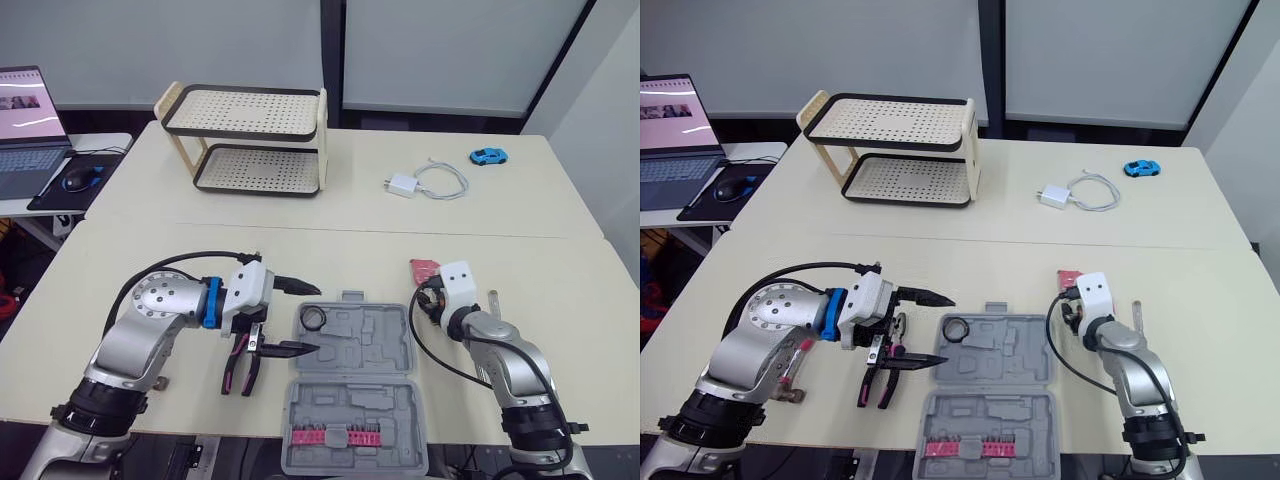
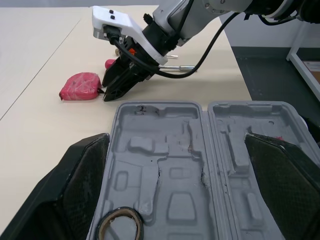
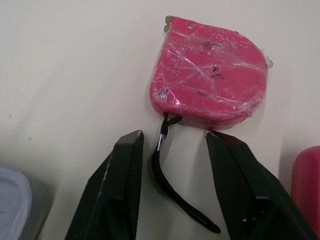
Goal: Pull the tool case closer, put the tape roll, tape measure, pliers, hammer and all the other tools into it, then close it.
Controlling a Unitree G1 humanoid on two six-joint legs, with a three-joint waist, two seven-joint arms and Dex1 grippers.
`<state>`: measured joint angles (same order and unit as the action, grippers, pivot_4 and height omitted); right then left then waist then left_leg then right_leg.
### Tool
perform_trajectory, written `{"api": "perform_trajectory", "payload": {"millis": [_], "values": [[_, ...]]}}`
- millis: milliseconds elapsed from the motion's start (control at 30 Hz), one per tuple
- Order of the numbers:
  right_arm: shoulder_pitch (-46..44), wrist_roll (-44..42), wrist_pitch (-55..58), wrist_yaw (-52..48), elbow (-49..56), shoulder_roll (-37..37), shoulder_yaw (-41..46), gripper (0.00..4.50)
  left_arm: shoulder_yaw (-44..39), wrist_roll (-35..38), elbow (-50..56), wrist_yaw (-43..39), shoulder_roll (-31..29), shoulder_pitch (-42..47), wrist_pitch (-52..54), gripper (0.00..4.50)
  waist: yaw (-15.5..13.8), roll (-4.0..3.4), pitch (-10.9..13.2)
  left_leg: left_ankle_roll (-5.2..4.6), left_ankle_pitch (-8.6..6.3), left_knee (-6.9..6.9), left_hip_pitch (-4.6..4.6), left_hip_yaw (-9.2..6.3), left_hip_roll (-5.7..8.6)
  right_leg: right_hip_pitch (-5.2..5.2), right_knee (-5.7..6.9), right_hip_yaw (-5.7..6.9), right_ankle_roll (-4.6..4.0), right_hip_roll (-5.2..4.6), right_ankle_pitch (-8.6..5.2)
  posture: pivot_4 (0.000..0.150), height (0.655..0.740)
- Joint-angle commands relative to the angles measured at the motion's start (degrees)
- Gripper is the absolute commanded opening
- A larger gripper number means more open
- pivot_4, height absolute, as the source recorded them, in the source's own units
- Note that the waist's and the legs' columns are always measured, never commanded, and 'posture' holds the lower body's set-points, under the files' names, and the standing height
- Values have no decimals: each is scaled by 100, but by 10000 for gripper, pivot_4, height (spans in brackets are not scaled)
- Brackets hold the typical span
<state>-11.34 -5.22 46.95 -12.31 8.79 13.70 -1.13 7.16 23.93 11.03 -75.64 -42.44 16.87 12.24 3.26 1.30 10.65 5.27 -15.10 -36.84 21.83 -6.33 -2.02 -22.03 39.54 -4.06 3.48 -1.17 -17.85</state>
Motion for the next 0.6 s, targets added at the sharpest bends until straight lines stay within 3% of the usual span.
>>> {"api": "perform_trajectory", "payload": {"millis": [33,233,600], "values": [[-2,25,84,78,83,-1,34,12684,11,53,127,7,30,97,46,45000,0,0,0,0,0,0,0,0,0,0,0,0,0,0,0,1500,7350],[103,-35,151,29,271,16,55,110,38,115,368,85,33,86,245,45000,0,0,0,0,0,0,0,0,0,0,0,0,0,0,0,1500,7350],[958,-309,711,-300,1483,462,285,110,143,71,930,100,-203,-5,642,45000,-7,-4,2,0,0,1,3,-2,0,-1,-2,0,0,0,0,1500,7350]]}}
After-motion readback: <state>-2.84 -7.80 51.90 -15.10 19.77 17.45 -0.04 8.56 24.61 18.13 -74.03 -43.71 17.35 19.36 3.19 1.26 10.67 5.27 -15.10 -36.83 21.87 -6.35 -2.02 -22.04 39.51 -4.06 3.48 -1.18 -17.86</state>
